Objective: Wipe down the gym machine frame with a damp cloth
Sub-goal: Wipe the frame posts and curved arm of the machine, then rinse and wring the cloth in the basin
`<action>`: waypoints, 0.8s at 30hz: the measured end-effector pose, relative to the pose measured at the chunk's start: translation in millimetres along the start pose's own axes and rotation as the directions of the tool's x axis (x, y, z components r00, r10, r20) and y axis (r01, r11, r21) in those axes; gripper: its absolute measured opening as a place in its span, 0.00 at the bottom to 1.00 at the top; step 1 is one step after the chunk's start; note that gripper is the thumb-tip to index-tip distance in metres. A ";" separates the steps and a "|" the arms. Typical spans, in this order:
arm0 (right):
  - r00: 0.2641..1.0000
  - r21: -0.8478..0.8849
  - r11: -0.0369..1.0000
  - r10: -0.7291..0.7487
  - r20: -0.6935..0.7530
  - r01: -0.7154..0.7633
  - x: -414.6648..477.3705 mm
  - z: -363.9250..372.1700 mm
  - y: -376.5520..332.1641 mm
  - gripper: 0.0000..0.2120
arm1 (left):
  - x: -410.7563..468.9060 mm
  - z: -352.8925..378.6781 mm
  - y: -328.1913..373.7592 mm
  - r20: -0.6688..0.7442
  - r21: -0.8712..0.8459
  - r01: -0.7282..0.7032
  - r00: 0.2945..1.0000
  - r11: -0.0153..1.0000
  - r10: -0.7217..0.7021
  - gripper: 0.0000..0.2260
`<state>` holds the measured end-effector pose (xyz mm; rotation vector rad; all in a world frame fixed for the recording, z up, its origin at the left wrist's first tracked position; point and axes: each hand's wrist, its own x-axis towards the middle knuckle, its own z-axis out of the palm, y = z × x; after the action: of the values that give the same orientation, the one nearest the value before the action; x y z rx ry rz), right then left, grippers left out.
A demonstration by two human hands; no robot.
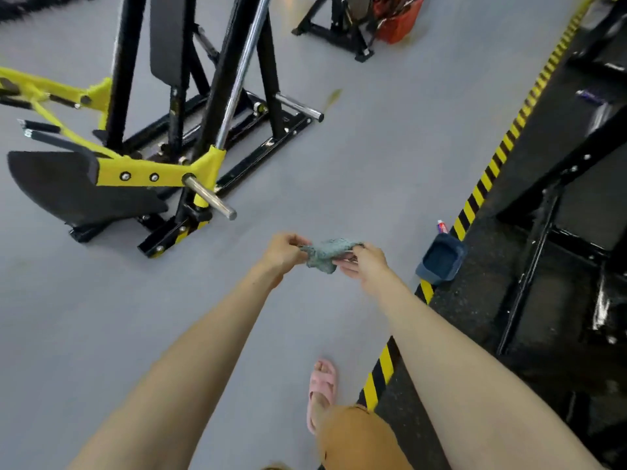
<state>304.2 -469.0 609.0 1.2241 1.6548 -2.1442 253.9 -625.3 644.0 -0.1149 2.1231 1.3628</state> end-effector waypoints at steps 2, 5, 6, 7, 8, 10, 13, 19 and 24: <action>0.999 0.105 0.994 -0.010 -0.039 0.014 27.5 -1.4 -34.7 0.10 | 47.0 6.5 27.2 0.029 0.057 -0.019 0.999 0.998 0.017 0.15; 0.993 0.223 0.974 -0.025 -0.118 0.051 61.0 -7.9 -87.4 0.09 | 113.4 15.4 59.9 0.051 0.233 -0.083 0.996 0.969 0.073 0.17; 0.989 0.256 0.965 -0.025 -0.144 0.062 72.8 -13.1 -102.9 0.09 | 134.3 17.7 72.1 0.078 0.311 -0.107 0.993 0.945 0.087 0.16; 0.985 0.283 0.956 -0.027 -0.168 0.074 86.3 -20.5 -117.7 0.09 | 157.0 21.2 85.9 0.109 0.376 -0.129 0.990 0.918 0.094 0.16; 0.979 0.316 0.944 -0.031 -0.202 0.095 100.0 -28.4 -132.0 0.09 | 180.3 25.0 101.5 0.138 0.426 -0.150 0.985 0.892 0.099 0.17; 0.952 0.385 0.911 -0.025 -0.305 0.147 128.4 -46.6 -158.8 0.09 | 229.2 36.9 135.9 0.208 0.495 -0.233 0.967 0.837 0.146 0.17; 0.888 0.494 0.842 0.040 -0.458 0.217 170.4 -79.8 -180.9 0.11 | 293.7 70.9 183.5 0.372 0.609 -0.415 0.902 0.676 0.219 0.13; 0.800 0.651 0.710 0.212 -0.561 0.268 227.9 -140.3 -171.4 0.13 | 358.5 168.4 236.6 0.644 0.720 -0.664 0.747 0.200 0.163 0.14; 0.670 0.732 0.572 0.381 -0.637 0.371 228.7 -209.5 -159.8 0.17 | 364.1 274.5 257.8 0.818 0.575 -0.810 0.571 -0.116 0.073 0.14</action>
<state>167.6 -151.9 559.0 2.6925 0.5648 -2.6920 -19.0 -183.2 577.6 1.6639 2.0343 -0.2413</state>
